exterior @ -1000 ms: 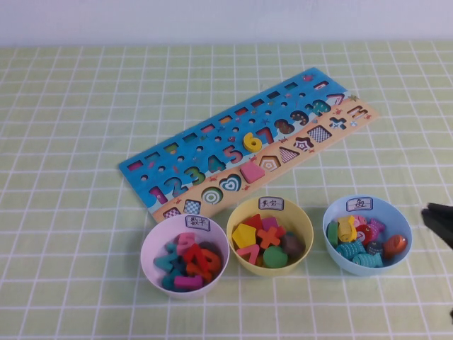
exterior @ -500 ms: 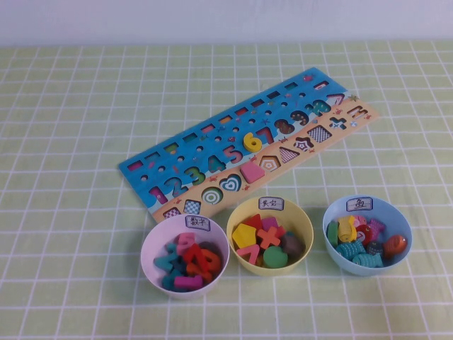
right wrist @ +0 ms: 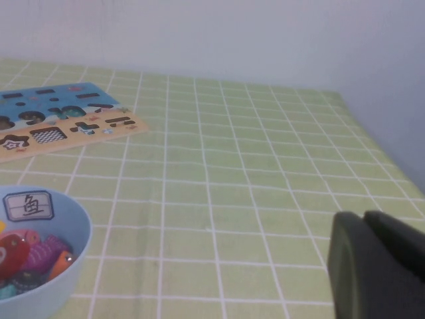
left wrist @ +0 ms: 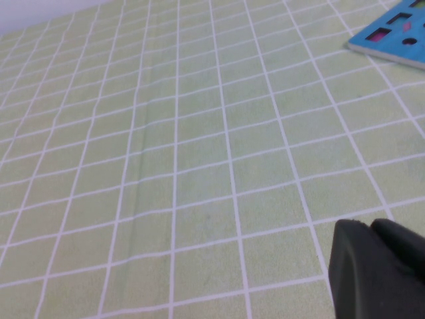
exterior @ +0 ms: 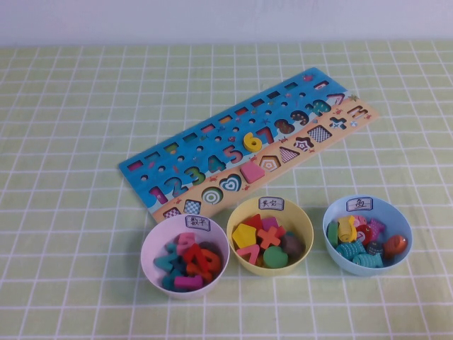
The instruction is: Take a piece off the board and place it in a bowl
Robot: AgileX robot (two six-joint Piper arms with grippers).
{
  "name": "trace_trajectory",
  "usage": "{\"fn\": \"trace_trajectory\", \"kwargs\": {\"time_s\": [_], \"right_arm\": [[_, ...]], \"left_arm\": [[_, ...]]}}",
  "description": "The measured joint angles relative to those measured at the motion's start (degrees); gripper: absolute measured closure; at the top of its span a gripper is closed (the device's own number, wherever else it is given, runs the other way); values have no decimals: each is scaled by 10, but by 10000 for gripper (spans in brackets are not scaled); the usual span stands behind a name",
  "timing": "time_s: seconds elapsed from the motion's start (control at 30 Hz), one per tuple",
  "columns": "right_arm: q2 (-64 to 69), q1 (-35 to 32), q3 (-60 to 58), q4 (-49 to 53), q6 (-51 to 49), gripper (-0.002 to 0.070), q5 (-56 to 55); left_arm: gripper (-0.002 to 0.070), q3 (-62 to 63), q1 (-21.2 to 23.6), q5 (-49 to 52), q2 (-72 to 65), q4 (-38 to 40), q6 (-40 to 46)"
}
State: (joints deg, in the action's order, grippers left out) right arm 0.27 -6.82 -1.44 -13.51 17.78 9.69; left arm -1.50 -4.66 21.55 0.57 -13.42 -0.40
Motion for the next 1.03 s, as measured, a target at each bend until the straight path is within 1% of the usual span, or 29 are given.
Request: {"fn": "trace_trajectory", "kwargs": {"time_s": [0.13, 0.2, 0.37, 0.47, 0.6, 0.77, 1.03], "right_arm": [[0, 0, 0, -3, 0, 694, 0], [0, 0, 0, 11, -16, 694, 9], [0, 0, 0, 148, -178, 694, 57], [0, 0, 0, 151, -213, 694, 87], [0, 0, 0, 144, -188, 694, 108], [0, 0, 0, 143, -105, 694, 111], [0, 0, 0, 143, -90, 694, 111]], "left_arm": [[680, 0, 0, 0, 0, 0, 0], [680, 0, 0, 0, 0, 0, 0], [680, 0, 0, 0, 0, 0, 0], [680, 0, 0, 0, 0, 0, 0], [680, 0, 0, 0, 0, 0, 0], [680, 0, 0, 0, 0, 0, 0], [680, 0, 0, 0, 0, 0, 0]]}}
